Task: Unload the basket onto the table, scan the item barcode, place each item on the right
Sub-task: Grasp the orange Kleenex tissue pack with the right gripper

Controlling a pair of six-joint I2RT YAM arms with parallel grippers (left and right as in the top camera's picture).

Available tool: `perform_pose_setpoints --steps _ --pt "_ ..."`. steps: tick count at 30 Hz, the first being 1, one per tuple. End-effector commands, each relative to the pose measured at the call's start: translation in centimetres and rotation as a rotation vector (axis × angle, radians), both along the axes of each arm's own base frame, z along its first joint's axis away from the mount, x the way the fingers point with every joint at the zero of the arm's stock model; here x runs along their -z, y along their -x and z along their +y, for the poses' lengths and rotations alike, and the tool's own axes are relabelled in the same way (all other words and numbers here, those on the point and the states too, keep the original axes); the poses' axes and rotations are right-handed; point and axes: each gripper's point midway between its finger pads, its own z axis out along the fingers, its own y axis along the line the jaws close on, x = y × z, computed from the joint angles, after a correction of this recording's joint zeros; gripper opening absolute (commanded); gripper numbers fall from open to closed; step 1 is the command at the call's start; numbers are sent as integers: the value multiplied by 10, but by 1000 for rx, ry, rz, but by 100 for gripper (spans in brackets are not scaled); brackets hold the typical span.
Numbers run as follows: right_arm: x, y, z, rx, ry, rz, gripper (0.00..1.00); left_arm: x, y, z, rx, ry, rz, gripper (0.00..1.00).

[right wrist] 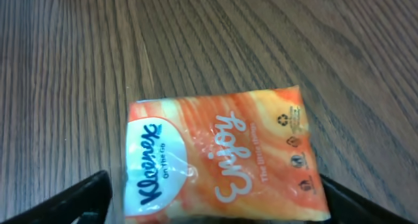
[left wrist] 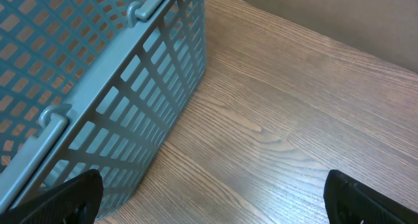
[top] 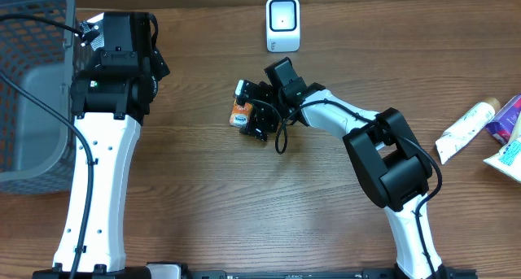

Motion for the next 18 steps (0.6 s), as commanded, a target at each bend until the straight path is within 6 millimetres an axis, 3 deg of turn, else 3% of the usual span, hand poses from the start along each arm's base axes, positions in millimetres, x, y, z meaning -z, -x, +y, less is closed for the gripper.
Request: perform_pose_setpoints --steps 1,4,18 --pt "19 7 -1 1 11 53 83 0 -1 3 -24 -1 -9 100" --pt "19 7 -1 1 11 53 73 0 0 3 -24 -1 -9 100" --pt "13 3 -7 71 49 115 73 0 0 3 -24 -1 -9 100"
